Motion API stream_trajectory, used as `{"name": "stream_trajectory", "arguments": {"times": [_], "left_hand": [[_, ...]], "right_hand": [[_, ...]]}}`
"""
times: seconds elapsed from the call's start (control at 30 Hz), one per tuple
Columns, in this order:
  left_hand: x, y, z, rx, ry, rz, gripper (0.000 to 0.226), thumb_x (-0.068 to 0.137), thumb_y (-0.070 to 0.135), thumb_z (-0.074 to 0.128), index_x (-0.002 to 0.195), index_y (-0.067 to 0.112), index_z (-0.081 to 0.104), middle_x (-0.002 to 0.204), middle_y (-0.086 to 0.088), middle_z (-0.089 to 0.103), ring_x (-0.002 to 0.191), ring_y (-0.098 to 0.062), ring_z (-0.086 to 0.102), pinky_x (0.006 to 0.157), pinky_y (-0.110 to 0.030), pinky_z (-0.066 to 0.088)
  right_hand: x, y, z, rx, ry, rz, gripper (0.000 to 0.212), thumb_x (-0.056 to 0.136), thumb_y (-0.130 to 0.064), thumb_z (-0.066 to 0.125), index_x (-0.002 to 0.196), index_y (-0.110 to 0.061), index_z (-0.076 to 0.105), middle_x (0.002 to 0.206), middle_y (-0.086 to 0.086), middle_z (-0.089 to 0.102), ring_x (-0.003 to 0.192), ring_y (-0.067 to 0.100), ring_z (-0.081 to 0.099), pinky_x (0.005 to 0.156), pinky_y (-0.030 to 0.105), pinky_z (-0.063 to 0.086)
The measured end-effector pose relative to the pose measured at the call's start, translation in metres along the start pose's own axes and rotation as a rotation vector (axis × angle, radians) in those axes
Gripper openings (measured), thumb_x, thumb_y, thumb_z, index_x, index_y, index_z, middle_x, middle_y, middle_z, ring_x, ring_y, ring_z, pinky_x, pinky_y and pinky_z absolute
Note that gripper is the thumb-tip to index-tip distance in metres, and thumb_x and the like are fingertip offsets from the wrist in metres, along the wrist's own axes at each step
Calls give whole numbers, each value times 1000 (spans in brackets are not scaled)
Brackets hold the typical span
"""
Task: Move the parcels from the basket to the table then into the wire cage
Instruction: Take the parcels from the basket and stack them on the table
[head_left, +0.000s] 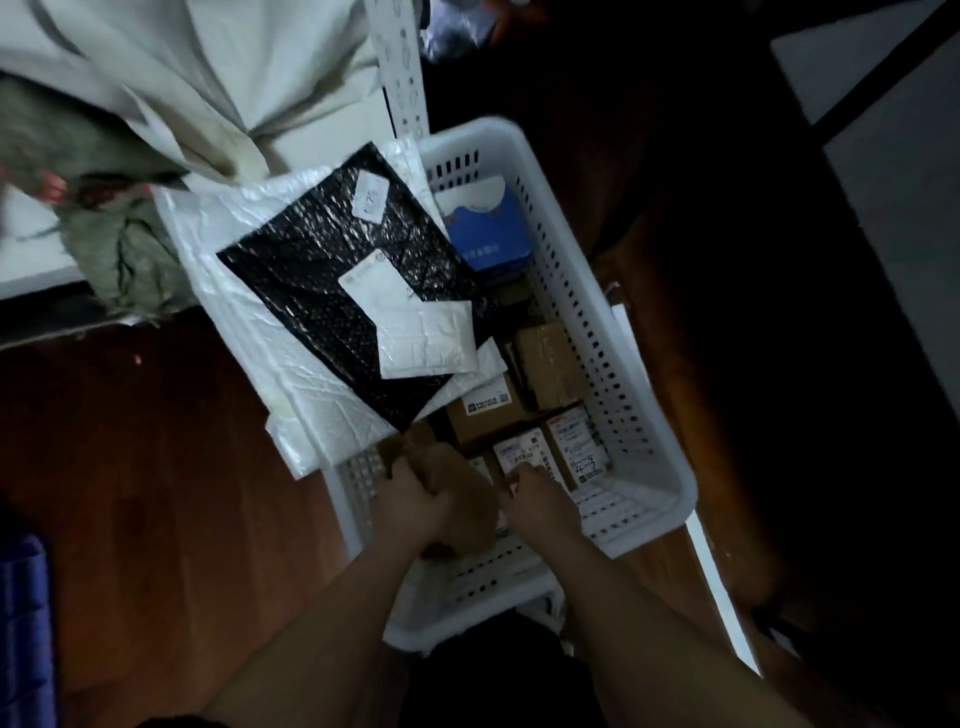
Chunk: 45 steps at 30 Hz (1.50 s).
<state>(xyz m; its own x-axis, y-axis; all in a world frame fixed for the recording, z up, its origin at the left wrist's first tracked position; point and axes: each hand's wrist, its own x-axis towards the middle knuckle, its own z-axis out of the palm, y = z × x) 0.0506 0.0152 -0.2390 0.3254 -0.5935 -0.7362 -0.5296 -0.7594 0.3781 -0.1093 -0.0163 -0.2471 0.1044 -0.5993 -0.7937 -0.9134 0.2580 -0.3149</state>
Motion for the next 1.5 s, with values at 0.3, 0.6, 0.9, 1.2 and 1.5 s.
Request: {"name": "stream_trajectory", "arguments": {"times": [0.3, 0.6, 0.9, 1.2, 1.5], "left_hand": [[-160, 116, -133, 78, 211, 518, 69, 73, 22, 75, 134, 14, 44, 124, -5, 45, 114, -21, 44, 93, -31, 41], [-271, 221, -219, 575, 703, 1373, 61, 65, 11, 77, 118, 14, 46, 112, -9, 47, 104, -29, 48, 86, -41, 47], [-355, 335, -211, 688, 794, 1840, 42, 80, 13, 48, 122, 18, 46, 114, -8, 49, 104, -25, 52, 83, -38, 46], [-471, 459, -159, 679, 350, 1505, 23, 93, 31, 44, 111, 23, 55, 111, 2, 63, 100, -23, 62, 81, -32, 43], [-549, 524, -52, 783, 316, 1607, 24, 94, 30, 41, 102, 17, 59, 107, -6, 65, 97, -29, 63, 75, -31, 44]], "right_hand": [[-171, -59, -150, 781, 254, 148, 34, 102, -40, 37, 95, -13, 58, 88, 5, 63, 84, 22, 60, 84, 43, 51], [-309, -108, -281, 1473, 274, 15, 73, 79, -69, 58, 132, -20, 45, 119, 12, 61, 95, 29, 67, 60, 35, 57], [-419, -60, -354, 1607, 686, -79, 48, 95, -33, 54, 136, -17, 34, 115, 9, 62, 90, 20, 64, 66, 30, 52], [-514, 63, -391, 1604, 1167, -102, 62, 93, -37, 58, 145, -19, 30, 135, 8, 55, 113, 26, 59, 94, 41, 50], [-559, 185, -405, 1663, 1382, 39, 72, 88, -43, 61, 145, -18, 24, 141, 11, 46, 123, 28, 50, 108, 46, 38]]}}
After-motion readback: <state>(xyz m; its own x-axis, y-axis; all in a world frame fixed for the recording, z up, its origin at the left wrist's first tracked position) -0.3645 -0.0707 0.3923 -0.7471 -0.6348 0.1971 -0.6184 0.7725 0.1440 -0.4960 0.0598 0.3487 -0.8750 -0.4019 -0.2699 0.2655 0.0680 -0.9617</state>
